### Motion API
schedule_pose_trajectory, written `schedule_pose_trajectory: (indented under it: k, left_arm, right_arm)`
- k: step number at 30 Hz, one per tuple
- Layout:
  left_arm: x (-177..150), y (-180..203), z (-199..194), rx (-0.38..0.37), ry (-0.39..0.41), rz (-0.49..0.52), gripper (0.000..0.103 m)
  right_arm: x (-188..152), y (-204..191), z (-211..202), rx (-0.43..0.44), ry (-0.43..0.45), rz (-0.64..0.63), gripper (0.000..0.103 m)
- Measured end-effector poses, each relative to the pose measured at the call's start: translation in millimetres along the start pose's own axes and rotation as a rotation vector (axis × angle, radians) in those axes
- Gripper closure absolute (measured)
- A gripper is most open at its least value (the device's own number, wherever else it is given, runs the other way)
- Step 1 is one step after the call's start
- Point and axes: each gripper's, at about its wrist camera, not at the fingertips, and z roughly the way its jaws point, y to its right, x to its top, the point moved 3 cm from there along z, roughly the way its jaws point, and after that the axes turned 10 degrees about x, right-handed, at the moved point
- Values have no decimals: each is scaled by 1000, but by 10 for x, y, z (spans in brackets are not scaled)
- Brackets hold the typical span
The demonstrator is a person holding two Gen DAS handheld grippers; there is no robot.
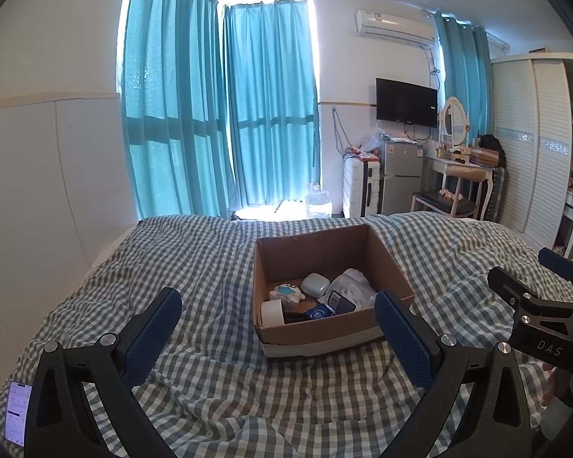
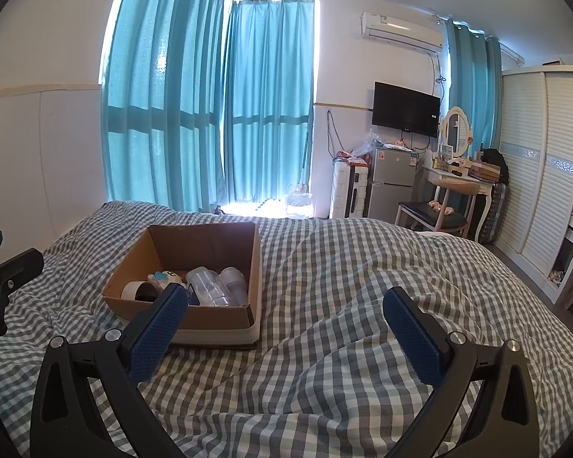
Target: Organize objects
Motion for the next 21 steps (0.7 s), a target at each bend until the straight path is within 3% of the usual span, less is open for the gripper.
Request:
schedule_pose_trajectory:
  k: [21]
  left_arm:
    - [-14, -49, -1, 8, -6, -14, 0]
  right_arm:
    - [-32, -1, 43, -5, -10, 2, 0]
